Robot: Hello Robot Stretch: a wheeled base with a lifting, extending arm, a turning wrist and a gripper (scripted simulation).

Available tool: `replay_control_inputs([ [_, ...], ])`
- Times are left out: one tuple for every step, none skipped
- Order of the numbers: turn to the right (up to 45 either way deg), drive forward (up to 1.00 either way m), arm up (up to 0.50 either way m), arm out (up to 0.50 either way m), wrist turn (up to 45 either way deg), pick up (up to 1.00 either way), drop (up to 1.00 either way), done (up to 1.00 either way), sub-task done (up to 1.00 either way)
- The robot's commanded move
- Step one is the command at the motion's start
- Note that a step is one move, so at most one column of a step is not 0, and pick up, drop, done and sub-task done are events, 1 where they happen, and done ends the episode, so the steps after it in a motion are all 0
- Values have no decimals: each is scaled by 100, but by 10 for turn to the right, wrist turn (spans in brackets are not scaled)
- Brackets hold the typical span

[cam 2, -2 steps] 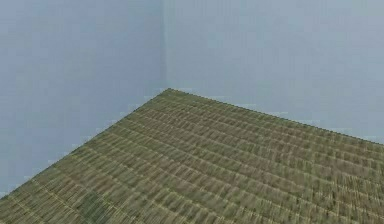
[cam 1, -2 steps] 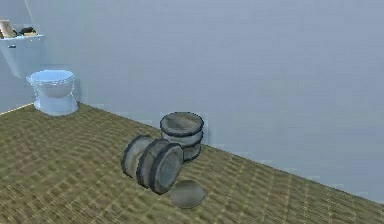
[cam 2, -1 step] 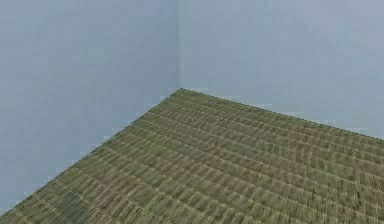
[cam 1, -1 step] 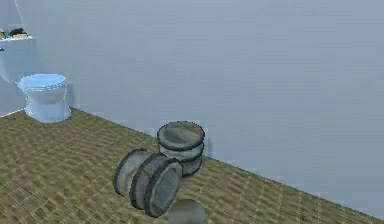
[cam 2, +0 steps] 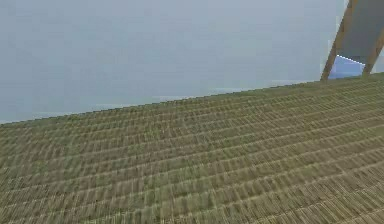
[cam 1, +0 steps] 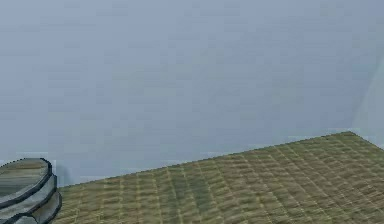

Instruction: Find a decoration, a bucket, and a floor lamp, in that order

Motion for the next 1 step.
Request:
replay_control_inputs([
  [180,0,0,0,0,0,0,0,0],
])
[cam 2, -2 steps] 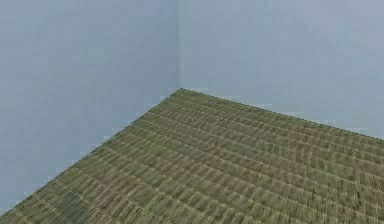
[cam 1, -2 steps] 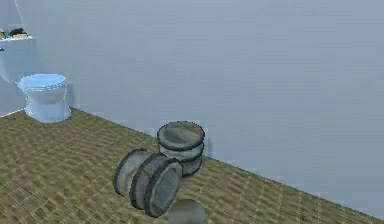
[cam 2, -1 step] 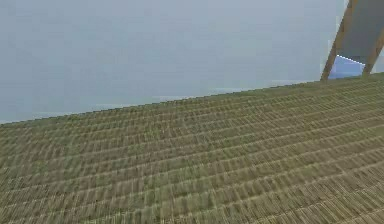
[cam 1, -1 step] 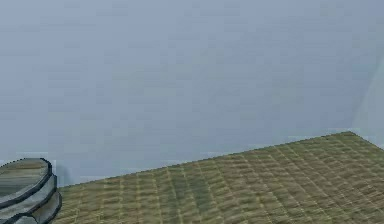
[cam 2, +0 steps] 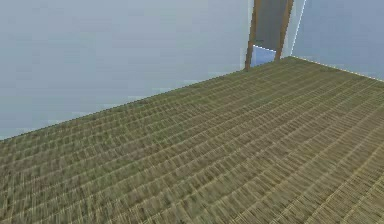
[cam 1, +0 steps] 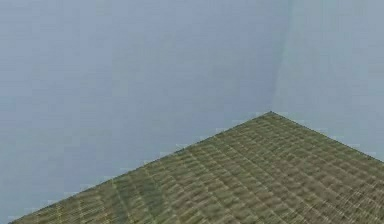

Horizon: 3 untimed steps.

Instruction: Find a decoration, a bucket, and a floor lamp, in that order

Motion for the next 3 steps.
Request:
replay_control_inputs([
  [0,35,0,0,0,0,0,0,0],
  [-450,0,0,0,0,0,0,0,0],
  [-360,0,0,0,0,0,0,0,0],
])
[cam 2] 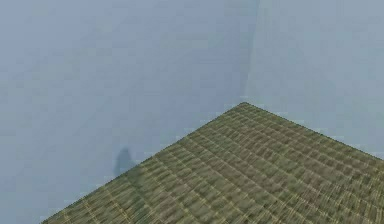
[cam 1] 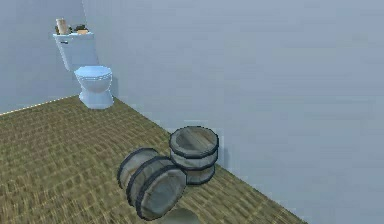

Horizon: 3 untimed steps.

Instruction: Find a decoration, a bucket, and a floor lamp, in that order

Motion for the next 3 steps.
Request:
replay_control_inputs([
  [0,0,0,0,0,0,0,0,100],
  [-450,0,0,0,0,0,0,0,0],
  [-450,0,0,0,0,0,0,0,0],
])
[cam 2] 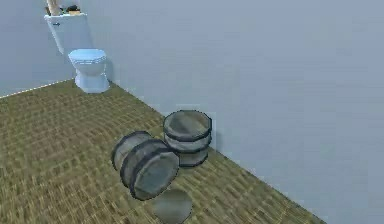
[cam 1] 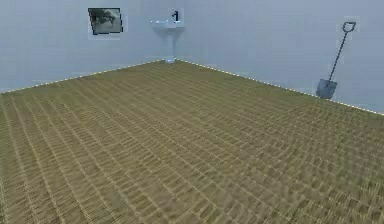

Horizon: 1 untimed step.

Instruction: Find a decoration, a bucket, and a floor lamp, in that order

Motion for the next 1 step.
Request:
replay_control_inputs([
  [-450,0,0,0,0,0,0,0,0],
])
